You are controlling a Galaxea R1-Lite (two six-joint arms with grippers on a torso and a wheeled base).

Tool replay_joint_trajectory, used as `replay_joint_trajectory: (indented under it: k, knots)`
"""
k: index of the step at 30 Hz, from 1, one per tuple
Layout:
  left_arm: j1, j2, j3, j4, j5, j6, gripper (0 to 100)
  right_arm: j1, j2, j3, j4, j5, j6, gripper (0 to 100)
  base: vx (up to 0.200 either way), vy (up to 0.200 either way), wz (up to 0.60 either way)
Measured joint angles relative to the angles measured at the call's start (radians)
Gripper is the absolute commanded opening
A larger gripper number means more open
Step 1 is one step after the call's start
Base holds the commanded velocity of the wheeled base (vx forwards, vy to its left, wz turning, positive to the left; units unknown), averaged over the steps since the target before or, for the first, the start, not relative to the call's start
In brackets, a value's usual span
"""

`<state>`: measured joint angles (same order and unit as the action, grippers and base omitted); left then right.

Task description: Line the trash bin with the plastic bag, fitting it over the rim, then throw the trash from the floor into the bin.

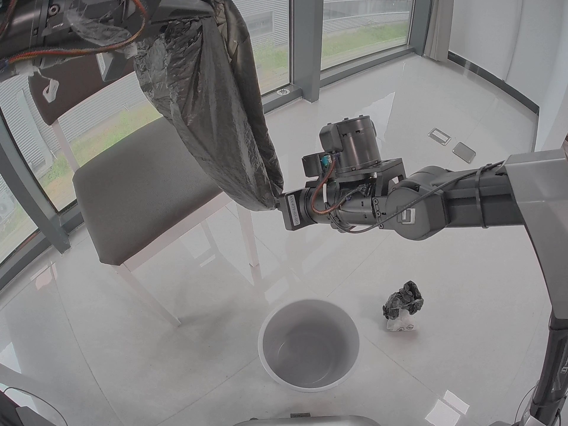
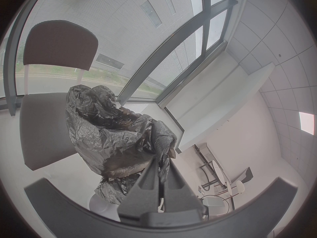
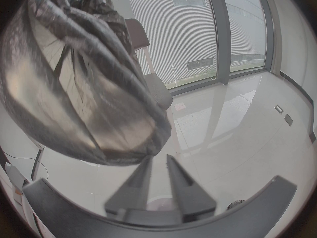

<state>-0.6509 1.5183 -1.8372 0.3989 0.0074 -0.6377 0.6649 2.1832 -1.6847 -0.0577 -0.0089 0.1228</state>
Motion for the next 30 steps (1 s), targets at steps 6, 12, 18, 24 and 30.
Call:
replay_joint_trajectory:
  k: [6,12,18,24,30]
  knots:
    - [0.0,0.001,-0.002,-0.006,0.0,0.0,0,-0.004,-0.033,0.011,-0.005,0.002,0.006,100,0.0,0.0,0.0]
    - [-0.003,0.001,-0.003,-0.008,0.0,-0.001,0,-0.004,-0.037,-0.001,-0.008,0.005,0.006,100,0.0,0.0,0.0]
    - [-0.009,0.001,-0.003,-0.024,-0.002,-0.02,0,0.003,-0.004,-0.057,-0.02,0.006,0.006,100,0.0,0.0,0.0]
    - [-0.014,-0.001,-0.003,-0.034,-0.008,-0.03,0,0.006,0.057,-0.147,-0.02,0.006,0.008,100,0.0,0.0,0.0]
    - [-0.015,-0.006,-0.002,-0.036,-0.011,-0.045,0,0.008,0.125,-0.216,-0.02,0.006,0.008,100,0.0,0.0,0.0]
